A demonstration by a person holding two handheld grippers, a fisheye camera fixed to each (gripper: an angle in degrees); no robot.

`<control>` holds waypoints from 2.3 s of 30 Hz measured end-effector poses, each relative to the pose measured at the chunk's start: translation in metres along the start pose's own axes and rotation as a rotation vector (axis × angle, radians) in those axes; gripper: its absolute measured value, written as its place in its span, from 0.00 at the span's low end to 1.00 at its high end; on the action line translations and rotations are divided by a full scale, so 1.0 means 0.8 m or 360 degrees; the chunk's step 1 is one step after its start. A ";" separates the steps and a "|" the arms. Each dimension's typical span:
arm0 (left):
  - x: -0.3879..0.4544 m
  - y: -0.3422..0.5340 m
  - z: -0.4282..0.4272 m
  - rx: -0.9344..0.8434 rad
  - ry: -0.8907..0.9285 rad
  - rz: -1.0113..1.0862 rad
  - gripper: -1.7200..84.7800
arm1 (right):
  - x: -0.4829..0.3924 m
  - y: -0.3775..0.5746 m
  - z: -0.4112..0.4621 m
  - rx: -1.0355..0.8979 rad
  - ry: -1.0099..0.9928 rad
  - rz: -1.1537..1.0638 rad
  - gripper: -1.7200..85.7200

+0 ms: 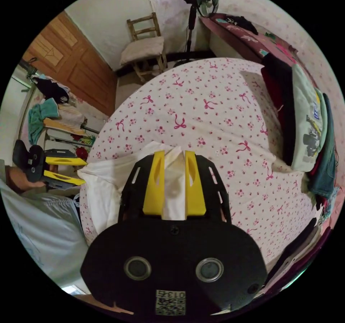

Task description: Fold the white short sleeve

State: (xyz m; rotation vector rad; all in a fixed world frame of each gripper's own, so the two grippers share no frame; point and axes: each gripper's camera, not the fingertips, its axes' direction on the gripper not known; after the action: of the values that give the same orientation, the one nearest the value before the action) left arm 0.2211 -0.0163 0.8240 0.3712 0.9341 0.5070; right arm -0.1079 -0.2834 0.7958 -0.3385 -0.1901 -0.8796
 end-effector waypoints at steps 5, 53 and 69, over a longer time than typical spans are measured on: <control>-0.022 -0.013 -0.012 0.0003 0.0192 0.0009 0.04 | -0.004 0.013 -0.004 0.0008 0.0095 -0.0022 0.04; 0.636 -0.239 0.186 -0.0528 0.0938 0.1577 0.11 | 0.155 0.954 0.023 0.0724 0.0077 0.1244 0.08; 0.596 -0.231 0.149 -0.0358 0.0615 0.1284 0.12 | 0.101 0.964 0.072 0.0615 0.0039 0.1480 0.06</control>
State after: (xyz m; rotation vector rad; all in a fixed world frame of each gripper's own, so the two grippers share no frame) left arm 0.6019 0.0898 0.4779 0.4478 1.0653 1.4495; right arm 0.5426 0.1335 0.7105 -0.0285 -0.1511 0.0791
